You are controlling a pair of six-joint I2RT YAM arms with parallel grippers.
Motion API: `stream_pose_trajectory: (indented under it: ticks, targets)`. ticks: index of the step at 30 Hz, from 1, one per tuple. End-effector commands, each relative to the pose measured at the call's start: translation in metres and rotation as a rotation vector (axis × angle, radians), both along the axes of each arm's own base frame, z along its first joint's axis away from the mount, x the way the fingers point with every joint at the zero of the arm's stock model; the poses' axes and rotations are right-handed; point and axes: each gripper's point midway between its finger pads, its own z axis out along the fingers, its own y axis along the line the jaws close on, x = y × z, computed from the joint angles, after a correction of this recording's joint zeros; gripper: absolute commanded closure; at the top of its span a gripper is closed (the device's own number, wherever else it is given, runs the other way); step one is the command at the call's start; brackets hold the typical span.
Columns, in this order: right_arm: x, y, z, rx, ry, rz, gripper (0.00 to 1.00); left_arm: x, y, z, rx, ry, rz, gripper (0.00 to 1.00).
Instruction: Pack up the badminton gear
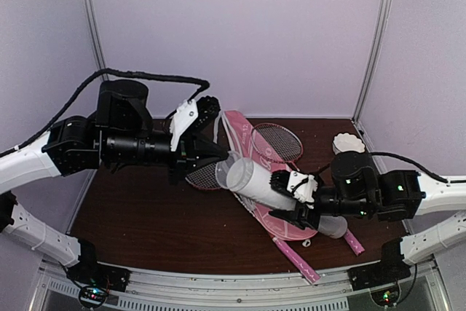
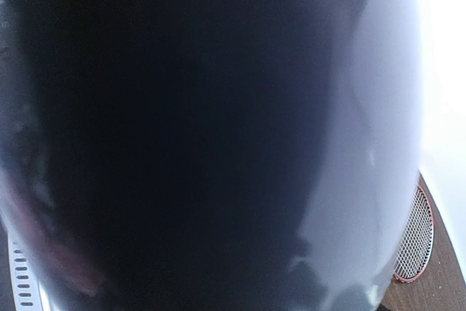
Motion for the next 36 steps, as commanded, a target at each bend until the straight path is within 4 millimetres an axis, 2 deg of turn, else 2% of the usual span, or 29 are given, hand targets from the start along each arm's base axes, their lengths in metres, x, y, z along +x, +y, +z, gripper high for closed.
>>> stream_pose_trajectory:
  ticks: [1,21,31,34,36]
  targets:
    - [0.000,0.010,0.024,0.070,-0.025,0.012,0.64,0.001,-0.006,0.020,-0.034,-0.048,0.000,1.00]
    - [0.000,0.008,0.023,0.073,-0.031,0.009,0.64,-0.014,-0.022,0.002,0.015,-0.003,-0.092,1.00]
    - [0.000,0.006,0.027,0.084,-0.037,0.008,0.64,-0.011,-0.028,-0.011,0.059,-0.003,-0.099,1.00]
    - [0.000,0.006,0.028,0.091,-0.037,0.006,0.64,-0.010,-0.029,-0.013,0.067,-0.004,-0.095,0.94]
    - [0.000,0.006,0.028,0.094,-0.036,0.003,0.64,-0.008,-0.029,-0.014,0.072,-0.006,-0.089,0.85]
